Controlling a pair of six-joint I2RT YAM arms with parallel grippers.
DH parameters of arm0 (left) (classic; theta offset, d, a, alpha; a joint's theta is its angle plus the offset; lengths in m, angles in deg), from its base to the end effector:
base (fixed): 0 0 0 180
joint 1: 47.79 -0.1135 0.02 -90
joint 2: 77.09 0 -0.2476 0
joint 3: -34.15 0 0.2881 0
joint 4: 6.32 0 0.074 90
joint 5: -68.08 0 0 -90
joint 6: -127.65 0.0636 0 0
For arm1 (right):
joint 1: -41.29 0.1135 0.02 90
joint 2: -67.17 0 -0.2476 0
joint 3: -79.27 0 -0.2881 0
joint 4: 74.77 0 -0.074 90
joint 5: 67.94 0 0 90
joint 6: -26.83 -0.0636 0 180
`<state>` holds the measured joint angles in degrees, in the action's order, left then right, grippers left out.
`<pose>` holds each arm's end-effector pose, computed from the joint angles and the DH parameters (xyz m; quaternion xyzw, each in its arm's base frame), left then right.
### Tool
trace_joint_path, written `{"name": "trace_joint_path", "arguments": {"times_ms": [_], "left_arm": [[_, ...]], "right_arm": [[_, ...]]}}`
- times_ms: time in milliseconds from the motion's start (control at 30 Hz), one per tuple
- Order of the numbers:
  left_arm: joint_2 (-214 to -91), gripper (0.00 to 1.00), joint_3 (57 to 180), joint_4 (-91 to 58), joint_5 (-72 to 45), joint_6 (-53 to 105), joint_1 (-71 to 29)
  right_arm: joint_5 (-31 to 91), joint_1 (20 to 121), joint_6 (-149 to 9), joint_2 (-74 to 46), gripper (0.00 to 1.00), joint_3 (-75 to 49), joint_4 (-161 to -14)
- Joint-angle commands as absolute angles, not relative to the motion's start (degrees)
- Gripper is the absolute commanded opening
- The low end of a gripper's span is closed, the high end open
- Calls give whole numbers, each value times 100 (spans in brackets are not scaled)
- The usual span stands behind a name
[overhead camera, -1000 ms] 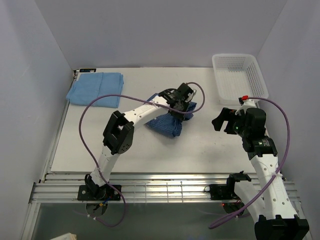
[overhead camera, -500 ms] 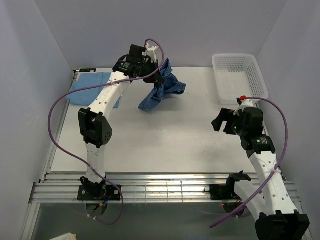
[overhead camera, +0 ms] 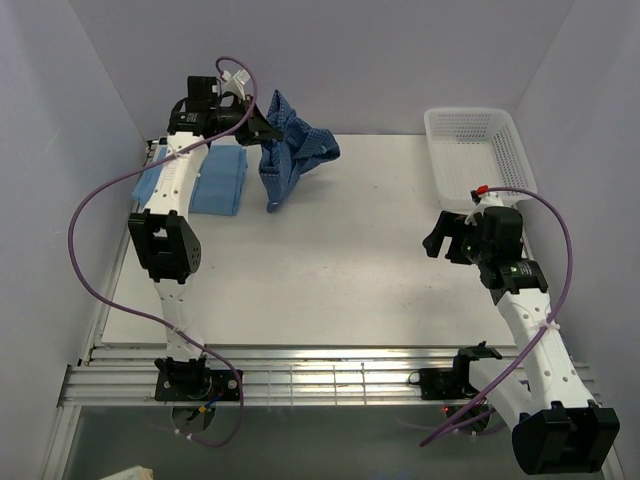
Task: Fold and stack the long sleeve shirts
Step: Neatly place the folded shirt to the corner
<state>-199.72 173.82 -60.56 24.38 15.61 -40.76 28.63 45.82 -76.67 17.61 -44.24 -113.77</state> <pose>0.5133 -0.1096 0.3351 0.0657 0.8394 -0.4435 0.3074 0.2602 0.0279 0.2639 0.0406 0.8730 0.1253 0.4697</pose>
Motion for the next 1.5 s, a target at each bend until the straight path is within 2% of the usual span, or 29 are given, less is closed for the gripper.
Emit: {"name": "trace_joint_path", "arguments": {"times_ms": [0, 400, 800, 967, 1100, 1200, 1233, 1300, 1333, 1367, 1433, 1467], "left_arm": [[-19899, 0, 17642, -5727, 3265, 1812, -4400], [-20496, 0, 17932, -5719, 3723, 1595, -6007], [-20831, 0, 17985, -5859, 3310, 1366, -7010], [-21050, 0, 18187, -5877, 3643, 2032, -7160], [-21261, 0, 18354, -5973, 2889, 2420, -7187], [-21323, 4, 18310, -6035, 2266, 2745, -7187], [-21323, 14, 18275, -6035, 2029, 2841, -7187], [-21323, 28, 18257, -6035, 1273, 2974, -7187], [-21323, 39, 18257, -6026, 1018, 3018, -7187], [-21314, 57, 18257, -6026, 772, 3070, -7187], [-21244, 76, 18231, -5983, 42, 3054, -7187], [-21218, 89, 18214, -5965, -151, 2975, -7187]], "right_arm": [[2848, 4604, -7645, 1717, 90, -4099, -11298], [2856, 4604, -7671, 1576, 90, -3932, -11403], [2681, 4604, -7724, 1629, 90, -3940, -11439], [2663, 4604, -7741, 1515, 90, -3914, -11456], [2619, 4604, -7776, 1427, 90, -3888, -11447], [2610, 4604, -7794, 1365, 90, -3870, -11456], [2610, 4604, -7794, 1348, 90, -3879, -11456], [2637, 4604, -7794, 1251, 90, -3844, -11491], [2645, 4604, -7803, 1216, 90, -3835, -11517], [2689, 4604, -7794, 1146, 90, -3826, -11518], [2759, 4604, -7785, 1102, 90, -3852, -11518], [2777, 4604, -7785, 1066, 90, -3861, -11518]]}}
